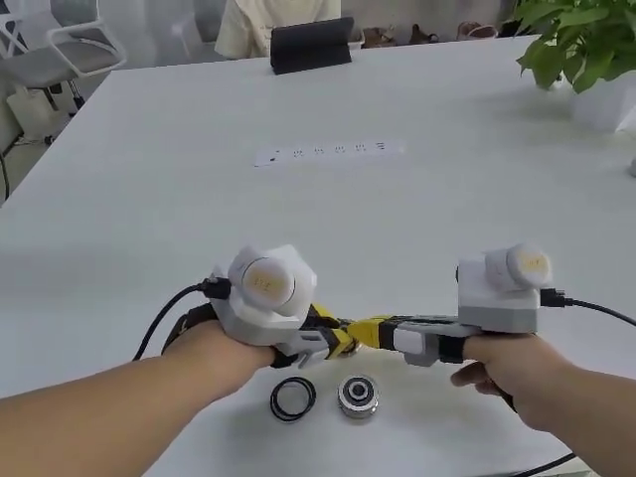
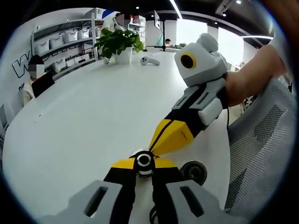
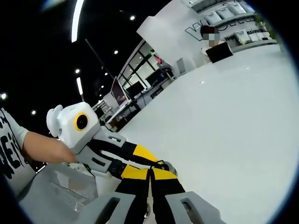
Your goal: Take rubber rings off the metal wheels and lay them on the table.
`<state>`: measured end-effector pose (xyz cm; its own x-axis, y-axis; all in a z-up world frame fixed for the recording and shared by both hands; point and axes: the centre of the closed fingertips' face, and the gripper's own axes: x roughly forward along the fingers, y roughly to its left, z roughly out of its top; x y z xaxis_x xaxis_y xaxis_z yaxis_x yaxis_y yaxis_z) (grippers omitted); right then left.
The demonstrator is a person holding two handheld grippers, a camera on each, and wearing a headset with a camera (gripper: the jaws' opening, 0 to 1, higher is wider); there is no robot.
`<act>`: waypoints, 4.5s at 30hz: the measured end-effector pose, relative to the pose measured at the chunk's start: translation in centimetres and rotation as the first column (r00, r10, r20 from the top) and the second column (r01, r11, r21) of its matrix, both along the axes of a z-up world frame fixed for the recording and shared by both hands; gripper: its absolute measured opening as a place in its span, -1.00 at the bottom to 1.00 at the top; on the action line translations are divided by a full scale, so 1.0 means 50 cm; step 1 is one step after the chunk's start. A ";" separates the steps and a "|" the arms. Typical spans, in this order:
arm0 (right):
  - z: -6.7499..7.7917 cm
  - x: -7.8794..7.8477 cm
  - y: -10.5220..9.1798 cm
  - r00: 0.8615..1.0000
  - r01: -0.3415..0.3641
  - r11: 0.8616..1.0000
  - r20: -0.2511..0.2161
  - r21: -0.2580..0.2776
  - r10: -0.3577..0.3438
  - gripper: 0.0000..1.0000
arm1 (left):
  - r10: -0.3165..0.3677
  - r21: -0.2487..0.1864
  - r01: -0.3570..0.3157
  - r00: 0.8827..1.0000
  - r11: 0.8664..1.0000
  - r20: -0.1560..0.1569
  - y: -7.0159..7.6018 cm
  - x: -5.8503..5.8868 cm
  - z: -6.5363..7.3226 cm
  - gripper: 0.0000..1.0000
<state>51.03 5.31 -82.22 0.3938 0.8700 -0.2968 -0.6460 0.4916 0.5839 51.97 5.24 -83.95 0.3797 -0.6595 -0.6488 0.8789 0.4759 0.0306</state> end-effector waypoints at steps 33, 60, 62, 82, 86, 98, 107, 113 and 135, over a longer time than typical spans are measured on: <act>-0.003 0.007 -0.009 1.000 0.008 0.998 0.022 -0.061 -0.007 -1.00 | -0.006 -0.054 0.005 1.000 0.999 -0.015 0.021 -0.023 0.039 -0.51; 0.048 -0.007 0.015 0.999 -0.024 1.000 0.046 -0.009 0.024 -1.00 | 0.021 -0.178 -0.018 1.000 0.984 0.017 0.080 -0.071 0.131 -0.11; 0.052 -0.010 0.019 0.998 -0.030 1.000 0.047 -0.006 0.030 -1.00 | 0.020 -0.181 -0.016 1.000 0.983 0.019 0.087 -0.075 0.134 -0.09; 0.059 -0.050 0.065 0.990 -0.138 0.990 0.035 -0.017 0.139 -1.00 | 0.044 -0.198 -0.039 0.999 0.979 0.022 0.168 -0.123 0.153 0.12; 0.053 -0.063 0.074 0.985 -0.171 0.985 0.030 -0.028 0.172 -1.00 | 0.051 -0.197 -0.047 0.999 0.979 0.014 0.182 -0.131 0.149 0.15; 0.037 -0.096 0.101 0.965 -0.260 0.964 0.008 -0.063 0.261 -1.00 | 0.082 -0.207 -0.077 0.997 0.975 0.013 0.207 -0.143 0.163 0.24; 0.016 -0.113 0.118 0.949 -0.314 0.944 -0.022 -0.103 0.314 -1.00 | 0.097 -0.210 -0.093 0.995 0.973 0.007 0.218 -0.147 0.165 0.26; -0.008 -0.116 0.118 0.944 -0.329 0.933 -0.051 -0.143 0.325 -1.00 | 0.107 -0.207 -0.105 0.994 0.973 0.002 0.226 -0.147 0.160 0.25; -0.038 -0.111 0.110 0.936 -0.341 0.895 -0.015 -0.287 0.352 -0.99 | 0.124 -0.203 -0.122 0.992 0.971 -0.002 0.234 -0.145 0.158 0.24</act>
<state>45.50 10.82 -84.13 0.0976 0.8360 -0.5400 -0.8239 0.3722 0.4274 44.72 16.95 -76.06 0.4720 -0.7247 -0.5021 0.8134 0.5776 -0.0690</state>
